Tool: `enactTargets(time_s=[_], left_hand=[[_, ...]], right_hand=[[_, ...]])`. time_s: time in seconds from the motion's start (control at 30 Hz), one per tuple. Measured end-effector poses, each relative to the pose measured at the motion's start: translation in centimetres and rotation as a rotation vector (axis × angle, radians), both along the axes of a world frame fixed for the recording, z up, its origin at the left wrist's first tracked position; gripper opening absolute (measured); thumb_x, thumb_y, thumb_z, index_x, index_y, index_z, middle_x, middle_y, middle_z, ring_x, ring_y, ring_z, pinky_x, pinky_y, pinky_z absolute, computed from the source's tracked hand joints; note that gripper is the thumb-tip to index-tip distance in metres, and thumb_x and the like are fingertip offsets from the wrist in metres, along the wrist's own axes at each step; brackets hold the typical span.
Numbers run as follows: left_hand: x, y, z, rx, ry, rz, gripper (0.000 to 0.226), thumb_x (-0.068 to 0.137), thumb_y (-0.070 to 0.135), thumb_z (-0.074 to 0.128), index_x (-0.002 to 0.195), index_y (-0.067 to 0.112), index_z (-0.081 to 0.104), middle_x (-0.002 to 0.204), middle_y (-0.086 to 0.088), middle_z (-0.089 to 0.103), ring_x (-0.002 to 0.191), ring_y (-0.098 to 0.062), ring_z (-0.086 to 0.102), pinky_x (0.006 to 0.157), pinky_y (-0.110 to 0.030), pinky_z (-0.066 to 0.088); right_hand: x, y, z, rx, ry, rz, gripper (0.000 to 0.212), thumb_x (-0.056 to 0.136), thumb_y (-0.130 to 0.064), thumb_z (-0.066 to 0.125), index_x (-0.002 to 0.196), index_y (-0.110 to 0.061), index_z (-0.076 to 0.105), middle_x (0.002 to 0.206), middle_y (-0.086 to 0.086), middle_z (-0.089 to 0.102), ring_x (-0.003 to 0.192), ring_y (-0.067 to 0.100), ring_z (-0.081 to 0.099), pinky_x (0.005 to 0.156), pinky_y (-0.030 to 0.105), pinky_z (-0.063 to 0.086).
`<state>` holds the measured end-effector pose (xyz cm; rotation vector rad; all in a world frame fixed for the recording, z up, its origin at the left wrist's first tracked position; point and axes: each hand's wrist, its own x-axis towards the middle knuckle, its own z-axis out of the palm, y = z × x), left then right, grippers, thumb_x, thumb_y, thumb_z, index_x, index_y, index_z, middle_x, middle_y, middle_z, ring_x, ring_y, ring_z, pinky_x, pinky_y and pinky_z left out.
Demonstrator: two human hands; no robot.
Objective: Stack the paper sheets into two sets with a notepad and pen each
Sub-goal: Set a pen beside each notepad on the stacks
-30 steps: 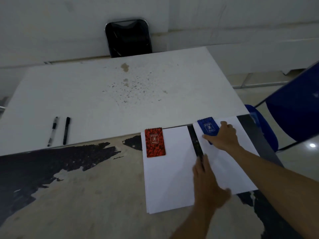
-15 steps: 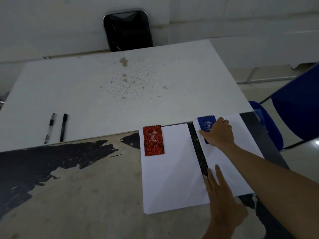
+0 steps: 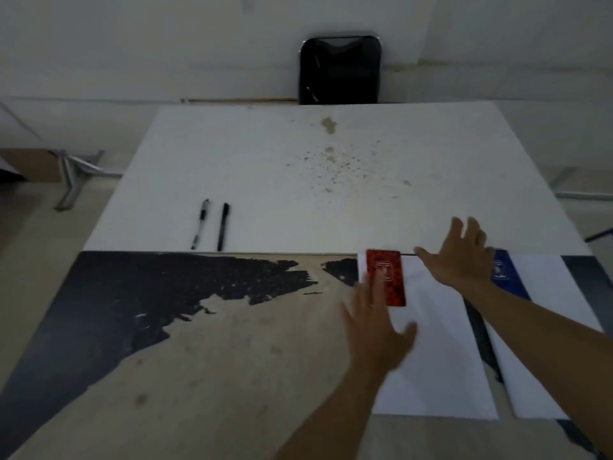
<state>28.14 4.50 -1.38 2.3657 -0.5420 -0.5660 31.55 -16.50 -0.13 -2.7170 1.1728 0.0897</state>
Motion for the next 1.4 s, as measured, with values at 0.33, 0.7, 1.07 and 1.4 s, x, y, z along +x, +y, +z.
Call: enactTargets(time_s=[0.33, 0.7, 1.07, 1.4], left_hand=[[23.9, 21.2, 0.4, 0.465, -0.179, 0.445, 0.089, 0.09, 0.072, 0.03, 0.158, 0.025, -0.004, 0.164, -0.01, -0.013, 0.149, -0.035, -0.018, 0.105, -0.078, -0.01], [35.2, 24.7, -2.7, 0.429, -0.095, 0.423, 0.034, 0.091, 0.035, 0.056, 0.117, 0.013, 0.057, 0.124, -0.009, 0.057, 0.127, -0.03, 0.042, 0.105, -0.069, 0.025], [33.0, 23.4, -1.8, 0.532, -0.375, 0.433, 0.027, 0.08, 0.002, 0.053, 0.063, 0.019, 0.041, 0.061, 0.002, 0.037, 0.095, -0.025, 0.056, 0.106, -0.08, 0.0], [18.0, 12.7, 2.9, 0.354, -0.376, 0.51, 0.022, 0.084, 0.026, 0.061, 0.064, 0.021, 0.053, 0.063, 0.003, 0.051, 0.098, -0.026, 0.058, 0.112, -0.069, 0.014]], right_hand=[[15.1, 21.7, -0.3, 0.07, -0.07, 0.356, 0.091, 0.089, -0.064, 0.055, 0.157, -0.017, 0.017, 0.164, 0.011, 0.015, 0.148, 0.034, 0.018, 0.117, 0.053, 0.023], [27.9, 34.2, -4.3, 0.41, -0.106, 0.252, 0.039, 0.088, -0.044, 0.07, 0.078, -0.015, 0.047, 0.092, 0.006, 0.061, 0.077, 0.021, 0.059, 0.054, 0.027, 0.04], [27.2, 34.8, -3.2, 0.165, 0.048, 0.241, 0.017, 0.084, -0.014, 0.062, 0.076, -0.02, 0.048, 0.08, 0.0, 0.05, 0.115, 0.025, 0.046, 0.099, 0.047, 0.032], [13.5, 25.0, 0.9, 0.2, -0.141, 0.211, 0.012, 0.089, -0.012, 0.055, 0.084, -0.017, 0.045, 0.088, 0.005, 0.06, 0.095, 0.029, 0.057, 0.077, 0.041, 0.043]])
